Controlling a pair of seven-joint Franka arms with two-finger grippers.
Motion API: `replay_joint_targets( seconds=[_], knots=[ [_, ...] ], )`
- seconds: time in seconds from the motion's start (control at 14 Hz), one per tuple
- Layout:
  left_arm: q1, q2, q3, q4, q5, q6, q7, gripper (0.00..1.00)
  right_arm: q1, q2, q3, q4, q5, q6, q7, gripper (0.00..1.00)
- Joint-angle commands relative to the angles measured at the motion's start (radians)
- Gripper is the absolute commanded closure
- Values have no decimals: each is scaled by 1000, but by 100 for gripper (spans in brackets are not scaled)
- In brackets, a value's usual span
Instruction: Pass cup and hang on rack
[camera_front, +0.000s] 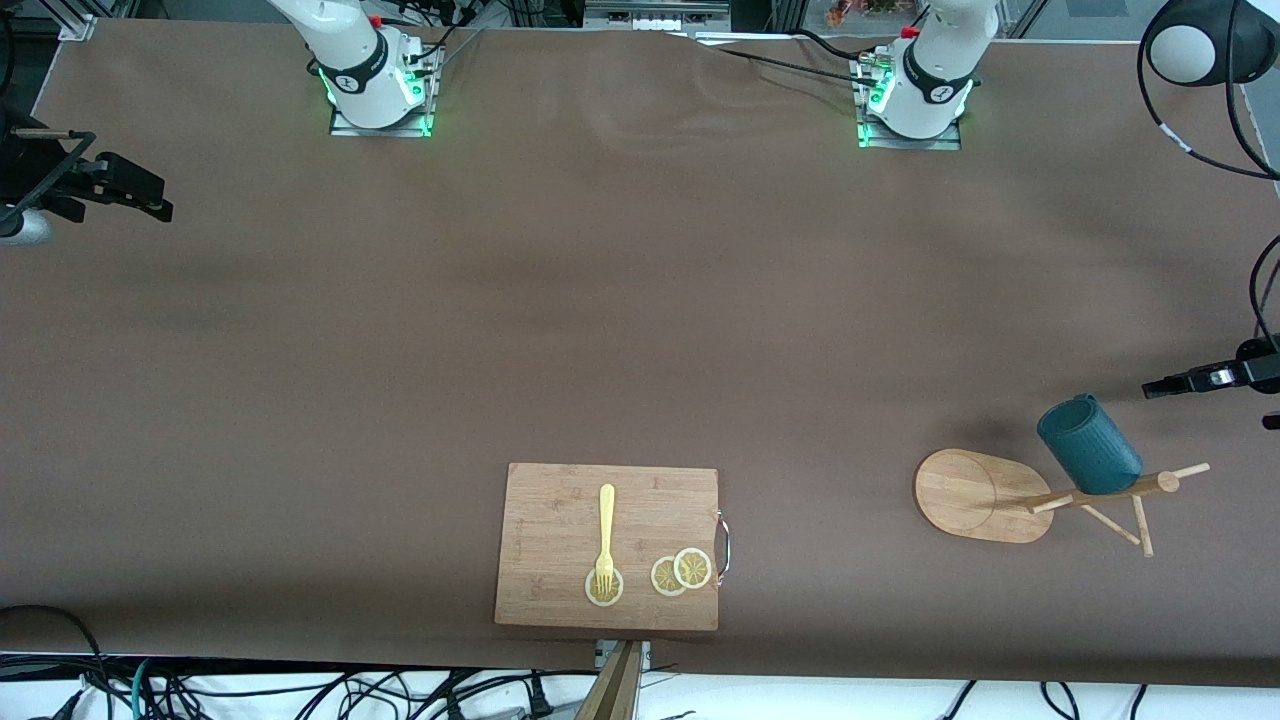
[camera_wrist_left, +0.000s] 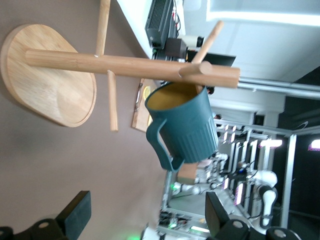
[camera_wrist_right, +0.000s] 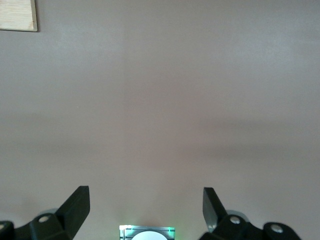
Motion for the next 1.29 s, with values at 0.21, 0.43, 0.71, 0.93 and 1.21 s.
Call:
replay_joint_targets(
  seconds=[0.21,0.43,0.71,0.93,1.21],
  knots=[
    [40,-8,-3,139,170,-88,33,0,-9,-3,10,15,5,-19,4,0],
    [55,-28,-3,231,288,-146,33,0,-9,-3,10,15,5,-19,4,0],
    [55,-166,-9,228,472,-192,33,0,-11,-3,10,15,5,-19,3,0],
    [12,-295,-18,216,593,-238,23,0,-9,-3,10,15,5,-21,4,0],
    [-6,-387,-24,216,662,-327,21,0,-11,-3,10,15,5,-19,3,0]
  ],
)
